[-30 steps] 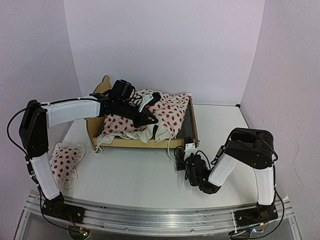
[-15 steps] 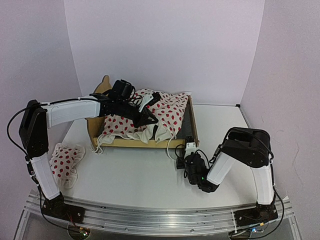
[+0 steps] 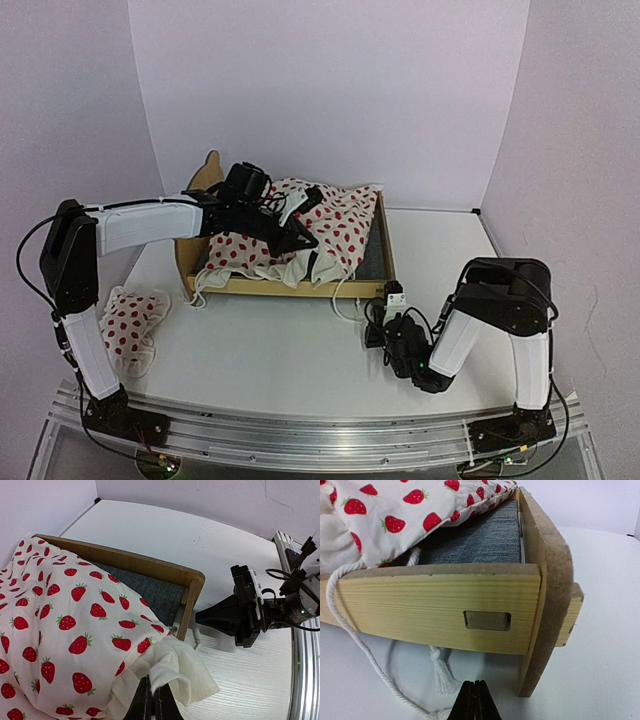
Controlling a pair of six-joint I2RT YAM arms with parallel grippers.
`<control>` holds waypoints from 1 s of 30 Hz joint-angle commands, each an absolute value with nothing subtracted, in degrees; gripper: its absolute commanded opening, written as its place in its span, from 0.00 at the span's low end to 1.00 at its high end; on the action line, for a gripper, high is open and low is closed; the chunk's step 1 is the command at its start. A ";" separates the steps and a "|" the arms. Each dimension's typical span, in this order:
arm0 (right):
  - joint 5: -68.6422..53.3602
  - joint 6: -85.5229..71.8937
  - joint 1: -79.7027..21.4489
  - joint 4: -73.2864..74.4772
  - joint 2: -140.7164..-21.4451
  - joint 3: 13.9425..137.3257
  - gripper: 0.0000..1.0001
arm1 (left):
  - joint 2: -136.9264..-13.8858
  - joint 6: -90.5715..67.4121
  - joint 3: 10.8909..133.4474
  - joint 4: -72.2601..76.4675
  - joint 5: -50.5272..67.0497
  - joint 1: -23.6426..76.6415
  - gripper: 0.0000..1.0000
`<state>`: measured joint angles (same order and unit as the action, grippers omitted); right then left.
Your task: Set up the pet bed
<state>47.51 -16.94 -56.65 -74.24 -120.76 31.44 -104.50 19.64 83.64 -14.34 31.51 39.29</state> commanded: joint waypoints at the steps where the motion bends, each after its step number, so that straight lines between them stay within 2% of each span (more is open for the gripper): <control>1: 47.28 -18.29 -57.44 -80.71 -116.45 28.70 0.00 | -105.47 19.83 83.35 -11.15 33.24 39.90 0.00; 6: 43.92 -16.42 -57.51 -80.09 -115.73 28.43 0.01 | -105.92 19.37 83.64 -10.15 33.08 39.88 0.00; 11: 39.95 -13.55 -57.46 -80.11 -117.93 31.26 0.15 | -106.48 19.19 81.65 -8.60 33.10 40.41 0.00; 17: 41.64 -9.69 -57.51 -79.59 -119.81 33.13 0.29 | -106.87 19.18 80.09 -6.98 32.09 40.43 0.00; 30: 47.74 -8.33 -57.47 -64.22 -122.89 40.78 0.37 | -106.40 19.73 80.53 -7.17 31.39 40.43 0.00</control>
<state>43.88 -8.43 -57.28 -68.80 -121.52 38.15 -107.11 19.49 80.05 -8.91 31.69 40.21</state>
